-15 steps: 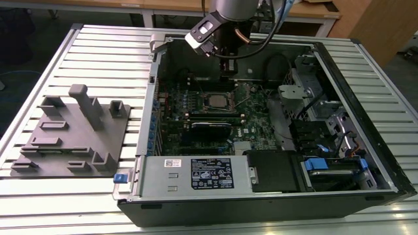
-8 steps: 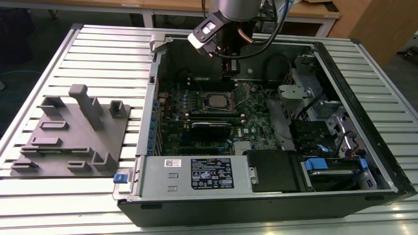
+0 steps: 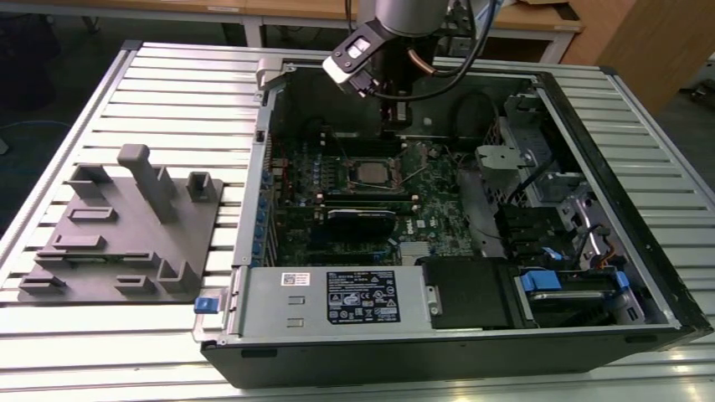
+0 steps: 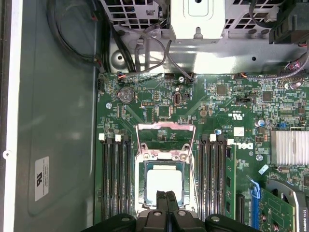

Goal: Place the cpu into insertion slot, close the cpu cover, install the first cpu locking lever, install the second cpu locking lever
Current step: 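Close the cpu cover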

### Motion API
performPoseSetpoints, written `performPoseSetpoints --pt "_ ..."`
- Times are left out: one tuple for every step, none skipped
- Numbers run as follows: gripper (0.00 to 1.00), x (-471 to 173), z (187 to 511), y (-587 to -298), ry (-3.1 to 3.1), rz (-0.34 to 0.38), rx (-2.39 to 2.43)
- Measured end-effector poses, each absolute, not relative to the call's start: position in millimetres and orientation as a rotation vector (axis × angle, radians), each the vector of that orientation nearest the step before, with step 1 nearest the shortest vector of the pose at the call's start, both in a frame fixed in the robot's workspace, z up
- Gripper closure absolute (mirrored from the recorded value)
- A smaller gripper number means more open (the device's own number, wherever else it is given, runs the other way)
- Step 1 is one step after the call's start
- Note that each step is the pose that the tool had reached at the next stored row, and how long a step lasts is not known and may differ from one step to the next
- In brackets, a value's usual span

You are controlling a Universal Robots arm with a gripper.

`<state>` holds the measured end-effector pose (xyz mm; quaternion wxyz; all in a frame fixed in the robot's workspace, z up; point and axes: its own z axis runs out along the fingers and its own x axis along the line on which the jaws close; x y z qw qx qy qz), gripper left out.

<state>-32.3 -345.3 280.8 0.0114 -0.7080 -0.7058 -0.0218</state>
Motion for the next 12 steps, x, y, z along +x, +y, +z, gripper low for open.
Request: performPoseSetpoints --pt "0.89 -32.0 280.8 -345.3 -2.201 -0.068 -2.208" --pt "0.89 -31.8 280.8 -345.3 -2.201 -0.068 -2.208" --pt "0.89 -31.7 280.8 -345.3 -2.201 -0.068 -2.208" --pt "0.89 -31.7 280.8 -345.3 -2.201 -0.068 -2.209" --pt "0.89 -31.6 280.8 -345.3 -2.201 -0.068 -2.209" --pt "0.89 -31.5 280.8 -345.3 -2.201 -0.068 -2.208" --pt "0.89 -31.4 280.8 -345.3 -2.201 -0.068 -2.208" --pt "0.89 -31.3 280.8 -345.3 -2.201 -0.068 -2.208" --pt "0.89 -30.9 280.8 -345.3 -2.201 -0.068 -2.208" --pt "0.89 -30.8 280.8 -345.3 -2.201 -0.068 -2.208" --pt "0.89 -30.7 280.8 -345.3 -2.201 -0.068 -2.208" --pt "0.89 -30.7 280.8 -345.3 -2.201 -0.068 -2.209"
